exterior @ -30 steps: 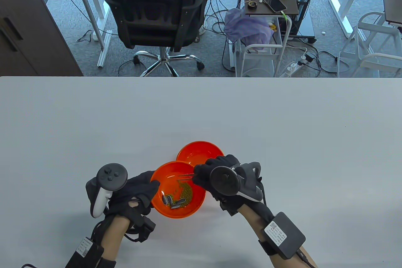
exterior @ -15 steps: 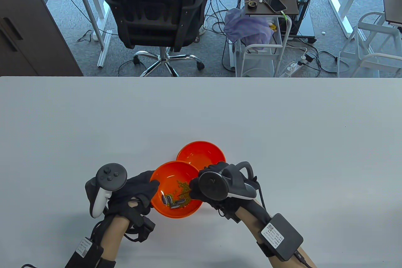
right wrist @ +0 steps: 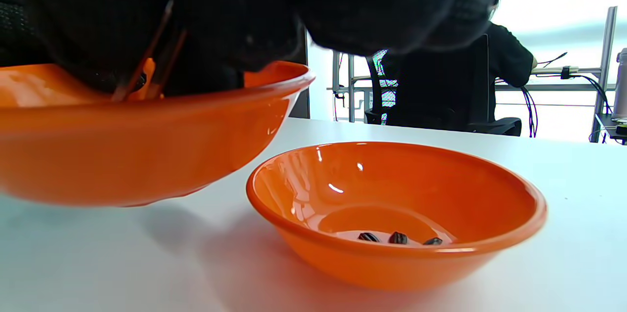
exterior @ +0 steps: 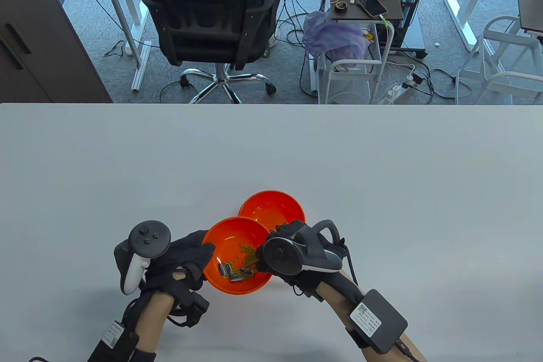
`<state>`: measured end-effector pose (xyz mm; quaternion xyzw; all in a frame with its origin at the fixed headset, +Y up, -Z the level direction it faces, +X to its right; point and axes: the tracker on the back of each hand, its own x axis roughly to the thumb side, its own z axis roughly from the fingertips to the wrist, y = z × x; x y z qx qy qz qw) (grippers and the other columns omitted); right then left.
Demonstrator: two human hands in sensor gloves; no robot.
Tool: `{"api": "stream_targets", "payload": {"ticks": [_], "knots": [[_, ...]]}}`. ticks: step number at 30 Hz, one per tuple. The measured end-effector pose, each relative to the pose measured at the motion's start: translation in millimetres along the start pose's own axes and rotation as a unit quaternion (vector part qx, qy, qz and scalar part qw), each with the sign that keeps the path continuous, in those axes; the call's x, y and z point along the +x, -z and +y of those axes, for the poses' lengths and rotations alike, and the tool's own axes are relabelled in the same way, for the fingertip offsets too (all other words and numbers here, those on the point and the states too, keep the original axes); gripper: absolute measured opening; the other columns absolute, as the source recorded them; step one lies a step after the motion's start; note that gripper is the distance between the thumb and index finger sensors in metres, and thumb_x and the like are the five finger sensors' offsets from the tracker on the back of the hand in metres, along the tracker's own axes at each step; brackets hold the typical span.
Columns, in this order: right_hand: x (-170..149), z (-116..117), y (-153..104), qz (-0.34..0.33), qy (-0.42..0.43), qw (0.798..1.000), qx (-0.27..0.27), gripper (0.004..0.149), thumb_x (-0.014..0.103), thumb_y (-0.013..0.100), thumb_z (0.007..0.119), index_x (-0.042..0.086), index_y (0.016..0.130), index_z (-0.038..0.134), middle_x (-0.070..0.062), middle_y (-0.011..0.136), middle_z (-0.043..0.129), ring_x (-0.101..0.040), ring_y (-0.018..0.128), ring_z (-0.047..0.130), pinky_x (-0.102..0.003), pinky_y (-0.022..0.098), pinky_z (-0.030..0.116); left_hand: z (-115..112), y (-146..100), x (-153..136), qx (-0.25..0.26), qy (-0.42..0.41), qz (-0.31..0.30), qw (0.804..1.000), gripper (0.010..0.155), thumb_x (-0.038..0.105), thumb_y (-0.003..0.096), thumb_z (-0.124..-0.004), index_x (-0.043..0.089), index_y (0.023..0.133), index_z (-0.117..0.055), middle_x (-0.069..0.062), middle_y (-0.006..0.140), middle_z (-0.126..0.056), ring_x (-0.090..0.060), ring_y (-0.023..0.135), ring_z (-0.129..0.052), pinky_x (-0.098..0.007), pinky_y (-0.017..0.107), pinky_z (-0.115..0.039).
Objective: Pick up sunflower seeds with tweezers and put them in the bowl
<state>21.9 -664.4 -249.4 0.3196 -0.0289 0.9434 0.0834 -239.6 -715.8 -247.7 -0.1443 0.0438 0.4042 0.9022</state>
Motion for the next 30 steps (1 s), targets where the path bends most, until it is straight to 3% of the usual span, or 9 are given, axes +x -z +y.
{"api": "stream_targets", "payload": {"ticks": [9,18,23,30], "knots": [[-4.2,-4.4,-1.1,0.005,0.017,1.000,-0.023,0.038,0.048,0.028,0.092,0.027,0.054,0.110,0.013,0.031,0.098,-0.013,0.025,0.096,-0.039,0.044,0.086,0.0,0.0,-0.2,0.000,0.001,0.000,1.000,0.048,0.039,0.0453,-0.083,0.017,0.088,-0.086,-0.004,0.030,-0.104,-0.010,0.001,-0.100,-0.035,0.016,-0.094],[-29.6,-22.8,-9.4,0.078,0.033,0.986,-0.146,0.038,0.048,0.028,0.092,0.027,0.053,0.111,0.014,0.029,0.097,-0.013,0.021,0.095,-0.038,0.041,0.087,0.2,0.1,-0.8,0.001,0.001,0.003,1.000,0.048,0.039,0.0453,-0.083,0.018,0.088,-0.086,-0.004,0.030,-0.104,-0.010,0.001,-0.100,-0.035,0.016,-0.094],[-48.8,-27.1,-13.5,0.126,0.044,0.974,-0.182,0.037,0.048,0.028,0.092,0.027,0.053,0.111,0.014,0.029,0.097,-0.012,0.020,0.094,-0.037,0.040,0.087,0.6,0.1,-1.2,0.002,0.002,0.007,1.000,0.048,0.039,0.0454,-0.083,0.017,0.088,-0.086,-0.004,0.030,-0.104,-0.011,0.001,-0.100,-0.035,0.016,-0.094],[-75.5,-11.3,-13.7,0.190,0.047,0.966,-0.166,0.037,0.047,0.028,0.092,0.026,0.052,0.111,0.014,0.029,0.097,-0.012,0.020,0.094,-0.037,0.039,0.087,2.3,0.1,-2.0,0.005,0.001,0.011,1.000,0.048,0.039,0.0453,-0.083,0.017,0.088,-0.086,-0.004,0.030,-0.104,-0.010,0.001,-0.100,-0.035,0.016,-0.093]]}}
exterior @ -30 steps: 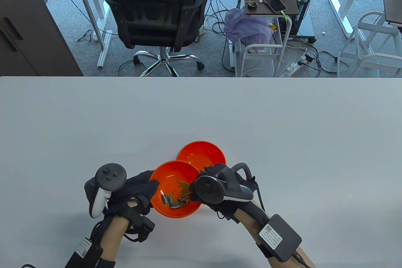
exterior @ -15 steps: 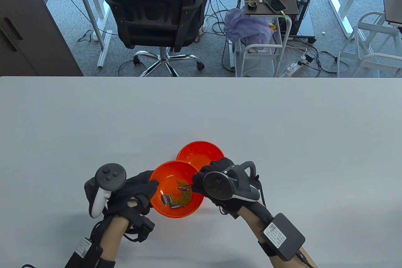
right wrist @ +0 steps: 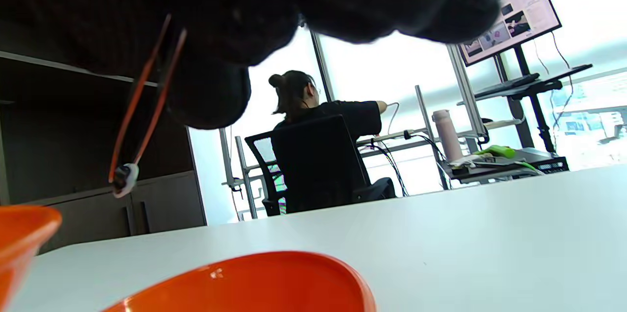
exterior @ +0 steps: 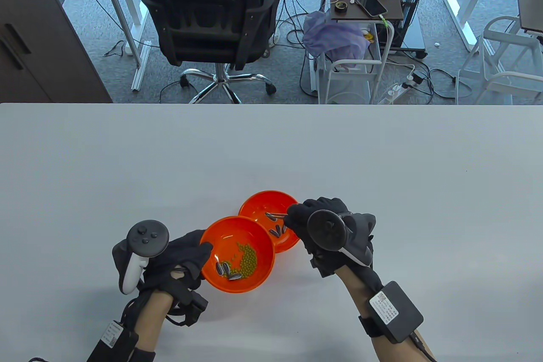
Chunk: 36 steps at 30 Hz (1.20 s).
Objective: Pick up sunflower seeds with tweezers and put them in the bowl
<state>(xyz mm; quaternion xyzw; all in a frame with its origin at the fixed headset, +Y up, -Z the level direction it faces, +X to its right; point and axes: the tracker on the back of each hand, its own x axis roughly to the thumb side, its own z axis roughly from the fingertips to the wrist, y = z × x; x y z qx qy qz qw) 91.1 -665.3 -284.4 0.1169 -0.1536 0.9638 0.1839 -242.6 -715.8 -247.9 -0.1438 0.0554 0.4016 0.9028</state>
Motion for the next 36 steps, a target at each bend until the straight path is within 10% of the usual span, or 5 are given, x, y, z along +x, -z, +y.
{"api": "stream_targets", "payload": {"ticks": [18,30,36], "knots": [[0.9,51.7,-6.6,-0.015,-0.086,0.993,0.082,0.039,0.051,0.029,0.089,0.028,0.054,0.109,0.016,0.030,0.097,-0.011,0.020,0.095,-0.036,0.040,0.088,1.2,0.3,-0.2,0.000,0.000,-0.001,1.000,0.048,0.039,0.0453,-0.083,0.017,0.088,-0.086,-0.004,0.030,-0.104,-0.010,0.001,-0.100,-0.035,0.016,-0.094],[6.8,3.9,-3.1,0.031,0.022,0.999,-0.010,0.041,0.052,0.029,0.088,0.029,0.056,0.108,0.017,0.030,0.096,-0.011,0.020,0.095,-0.036,0.039,0.087,0.5,0.8,-0.5,0.000,0.002,0.001,1.000,0.048,0.039,0.0453,-0.083,0.017,0.088,-0.086,-0.004,0.030,-0.104,-0.011,0.001,-0.100,-0.035,0.016,-0.093],[35.8,1.0,-9.3,-0.015,0.044,0.999,0.027,0.041,0.053,0.030,0.087,0.029,0.056,0.109,0.016,0.031,0.096,-0.011,0.021,0.094,-0.037,0.040,0.087,-0.4,0.9,0.0,0.001,0.002,-0.001,1.000,0.048,0.039,0.0454,-0.083,0.017,0.088,-0.086,-0.004,0.030,-0.104,-0.011,0.001,-0.100,-0.035,0.016,-0.093]]}}
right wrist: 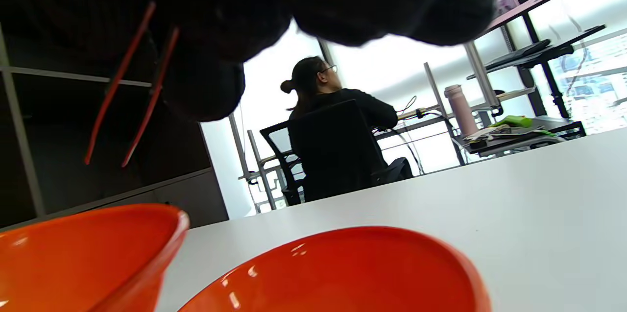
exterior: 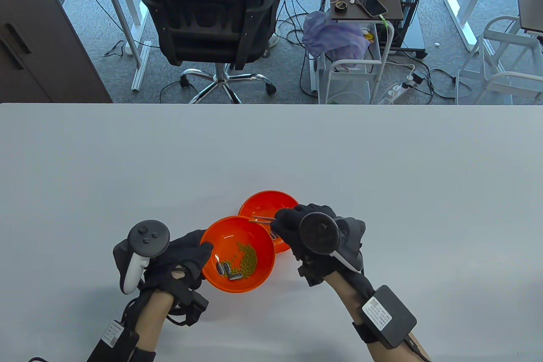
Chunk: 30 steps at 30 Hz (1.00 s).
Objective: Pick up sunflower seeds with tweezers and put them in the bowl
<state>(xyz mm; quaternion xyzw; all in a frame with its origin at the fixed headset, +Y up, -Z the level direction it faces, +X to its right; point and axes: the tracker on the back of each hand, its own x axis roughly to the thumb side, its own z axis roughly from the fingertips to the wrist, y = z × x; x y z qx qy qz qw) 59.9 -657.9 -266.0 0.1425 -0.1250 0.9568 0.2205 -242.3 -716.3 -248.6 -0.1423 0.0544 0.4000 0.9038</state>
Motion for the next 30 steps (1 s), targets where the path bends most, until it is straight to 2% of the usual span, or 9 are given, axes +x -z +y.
{"api": "stream_targets", "payload": {"ticks": [5,12,20,30], "knots": [[29.8,17.7,-8.6,-0.051,-0.040,0.995,0.070,0.041,0.054,0.030,0.087,0.030,0.056,0.108,0.017,0.030,0.096,-0.011,0.020,0.094,-0.037,0.040,0.087,-0.7,0.1,0.1,0.001,-0.001,-0.002,1.000,0.048,0.039,0.0453,-0.083,0.017,0.088,-0.086,-0.004,0.030,-0.104,-0.011,0.001,-0.100,-0.035,0.016,-0.094],[45.7,27.0,-16.3,-0.066,-0.065,0.990,0.102,0.041,0.054,0.030,0.088,0.029,0.054,0.109,0.017,0.028,0.096,-0.011,0.017,0.094,-0.037,0.037,0.088,-1.0,0.2,0.2,0.003,-0.002,-0.004,1.000,0.048,0.039,0.0453,-0.083,0.017,0.088,-0.086,-0.004,0.030,-0.104,-0.011,0.001,-0.100,-0.035,0.016,-0.093],[49.2,31.4,-19.3,-0.072,-0.071,0.989,0.110,0.041,0.054,0.029,0.088,0.029,0.054,0.109,0.017,0.028,0.096,-0.011,0.017,0.094,-0.037,0.037,0.088,-1.2,0.2,0.8,0.001,0.000,-0.005,1.000,0.048,0.039,0.0453,-0.083,0.017,0.088,-0.086,-0.004,0.030,-0.104,-0.011,0.001,-0.100,-0.035,0.016,-0.093],[52.3,25.5,-21.3,-0.093,-0.053,0.992,0.071,0.037,0.050,0.028,0.091,0.027,0.049,0.111,0.015,0.026,0.096,-0.012,0.017,0.094,-0.037,0.037,0.088,-0.9,0.0,0.2,0.001,-0.003,-0.007,1.000,0.048,0.039,0.0454,-0.083,0.017,0.088,-0.086,-0.004,0.030,-0.104,-0.011,0.001,-0.100,-0.035,0.016,-0.094]]}}
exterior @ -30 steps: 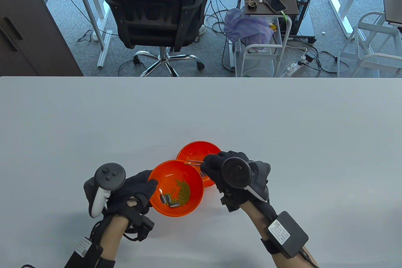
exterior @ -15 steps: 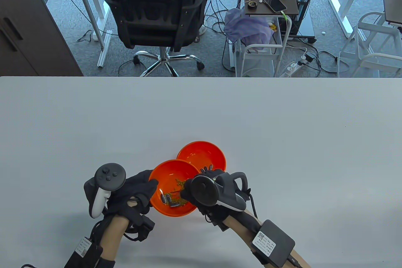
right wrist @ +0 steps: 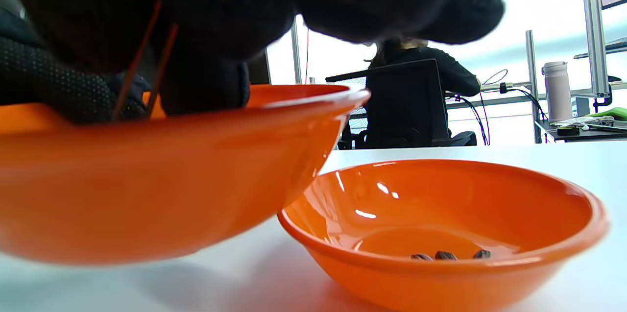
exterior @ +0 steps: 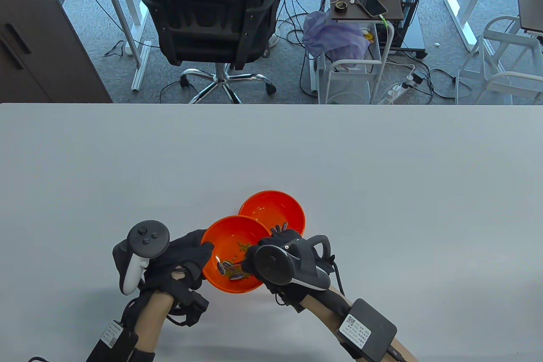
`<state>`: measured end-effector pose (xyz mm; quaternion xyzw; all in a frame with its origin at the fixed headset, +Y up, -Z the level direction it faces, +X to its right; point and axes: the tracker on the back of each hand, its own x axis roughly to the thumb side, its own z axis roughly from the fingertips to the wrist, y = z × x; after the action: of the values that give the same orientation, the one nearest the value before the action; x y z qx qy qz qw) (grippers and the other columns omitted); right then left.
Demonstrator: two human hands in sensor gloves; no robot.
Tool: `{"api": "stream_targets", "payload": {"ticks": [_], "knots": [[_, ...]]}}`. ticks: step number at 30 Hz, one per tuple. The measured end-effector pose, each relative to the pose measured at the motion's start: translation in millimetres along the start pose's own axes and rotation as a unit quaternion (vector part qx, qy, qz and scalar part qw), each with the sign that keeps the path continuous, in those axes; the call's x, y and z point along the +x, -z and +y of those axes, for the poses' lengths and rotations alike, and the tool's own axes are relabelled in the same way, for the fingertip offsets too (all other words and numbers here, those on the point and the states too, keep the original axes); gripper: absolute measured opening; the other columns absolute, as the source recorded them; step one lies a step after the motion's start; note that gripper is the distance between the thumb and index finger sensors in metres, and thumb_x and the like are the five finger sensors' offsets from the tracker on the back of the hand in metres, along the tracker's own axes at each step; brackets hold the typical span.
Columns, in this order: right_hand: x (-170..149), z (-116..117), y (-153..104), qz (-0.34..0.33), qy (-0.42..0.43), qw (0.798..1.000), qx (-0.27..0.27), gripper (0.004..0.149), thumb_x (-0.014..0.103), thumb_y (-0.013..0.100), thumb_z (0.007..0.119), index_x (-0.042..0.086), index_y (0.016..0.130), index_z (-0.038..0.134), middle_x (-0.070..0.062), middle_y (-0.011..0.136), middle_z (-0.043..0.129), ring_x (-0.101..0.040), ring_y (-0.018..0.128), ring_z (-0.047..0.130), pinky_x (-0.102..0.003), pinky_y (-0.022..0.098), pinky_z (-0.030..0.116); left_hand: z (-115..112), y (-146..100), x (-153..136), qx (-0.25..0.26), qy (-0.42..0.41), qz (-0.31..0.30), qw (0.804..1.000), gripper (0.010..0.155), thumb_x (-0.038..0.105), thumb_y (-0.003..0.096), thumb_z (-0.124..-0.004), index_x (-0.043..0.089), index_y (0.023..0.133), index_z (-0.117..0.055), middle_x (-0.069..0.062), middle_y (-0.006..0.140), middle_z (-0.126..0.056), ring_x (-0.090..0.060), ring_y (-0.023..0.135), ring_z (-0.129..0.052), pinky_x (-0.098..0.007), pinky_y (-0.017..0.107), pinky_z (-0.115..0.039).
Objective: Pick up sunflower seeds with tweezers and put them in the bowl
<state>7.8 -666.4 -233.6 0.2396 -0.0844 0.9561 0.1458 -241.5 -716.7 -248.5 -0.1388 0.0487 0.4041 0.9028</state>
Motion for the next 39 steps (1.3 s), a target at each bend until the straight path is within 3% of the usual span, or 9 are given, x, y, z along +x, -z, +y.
{"api": "stream_targets", "payload": {"ticks": [10,18,28,39], "knots": [[-24.6,-22.5,2.0,0.057,0.026,0.996,-0.061,0.037,0.049,0.028,0.091,0.025,0.049,0.111,0.015,0.026,0.095,-0.012,0.016,0.093,-0.036,0.036,0.088,-0.3,0.3,-0.1,-0.003,0.002,0.002,1.000,0.048,0.039,0.0453,-0.083,0.017,0.088,-0.086,-0.004,0.030,-0.104,-0.011,0.001,-0.100,-0.035,0.016,-0.094],[-62.8,-35.1,3.3,0.133,0.044,0.984,-0.106,0.037,0.049,0.028,0.091,0.025,0.049,0.111,0.016,0.025,0.095,-0.011,0.015,0.092,-0.036,0.035,0.088,0.0,0.5,-0.6,-0.002,0.002,0.006,1.000,0.048,0.039,0.0453,-0.083,0.017,0.088,-0.086,-0.004,0.030,-0.104,-0.011,0.001,-0.100,-0.035,0.016,-0.094],[-93.5,-7.5,7.7,0.183,0.024,0.981,-0.058,0.036,0.049,0.029,0.091,0.025,0.048,0.111,0.016,0.025,0.095,-0.011,0.014,0.092,-0.036,0.034,0.088,2.5,0.9,-1.3,0.001,0.000,0.010,1.000,0.048,0.039,0.0454,-0.083,0.017,0.088,-0.086,-0.004,0.030,-0.104,-0.011,0.001,-0.100,-0.035,0.016,-0.093],[-94.2,23.3,9.0,0.178,-0.006,0.984,-0.005,0.036,0.049,0.029,0.091,0.025,0.048,0.111,0.016,0.025,0.095,-0.011,0.014,0.093,-0.036,0.034,0.088,3.8,0.9,-1.8,0.002,-0.001,0.012,1.000,0.048,0.039,0.0453,-0.083,0.017,0.088,-0.086,-0.004,0.030,-0.104,-0.011,0.001,-0.100,-0.035,0.016,-0.093]]}}
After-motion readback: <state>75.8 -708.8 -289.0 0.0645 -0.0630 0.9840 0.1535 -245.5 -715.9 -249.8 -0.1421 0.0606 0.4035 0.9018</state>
